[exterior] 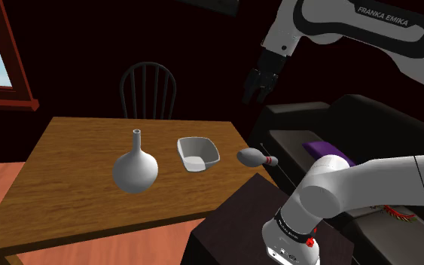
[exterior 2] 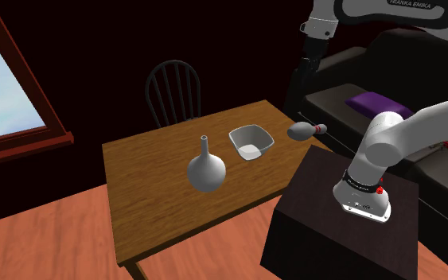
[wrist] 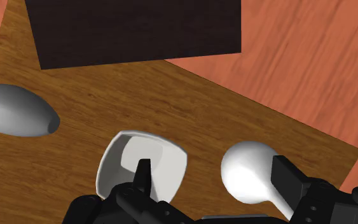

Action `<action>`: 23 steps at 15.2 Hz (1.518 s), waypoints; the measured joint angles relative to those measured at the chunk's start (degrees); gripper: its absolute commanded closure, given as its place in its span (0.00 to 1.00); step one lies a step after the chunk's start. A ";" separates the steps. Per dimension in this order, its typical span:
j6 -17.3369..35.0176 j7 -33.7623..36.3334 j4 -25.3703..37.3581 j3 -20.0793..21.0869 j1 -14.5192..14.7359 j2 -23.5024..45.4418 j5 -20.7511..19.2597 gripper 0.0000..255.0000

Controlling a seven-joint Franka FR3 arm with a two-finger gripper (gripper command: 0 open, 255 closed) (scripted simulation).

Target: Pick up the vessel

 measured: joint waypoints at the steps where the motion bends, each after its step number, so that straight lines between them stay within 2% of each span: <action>1: 0.00 0.00 0.00 0.00 0.00 0.00 0.00 0.00; 5: 4.64 3.06 -0.74 3.10 0.63 3.38 1.28 0.00; 14: 17.55 12.34 2.10 11.70 1.75 17.65 2.52 0.00; 19: 23.55 18.24 6.51 16.07 1.90 27.53 0.83 0.00; 23: 27.40 23.22 11.28 18.80 2.01 36.13 -2.18 0.00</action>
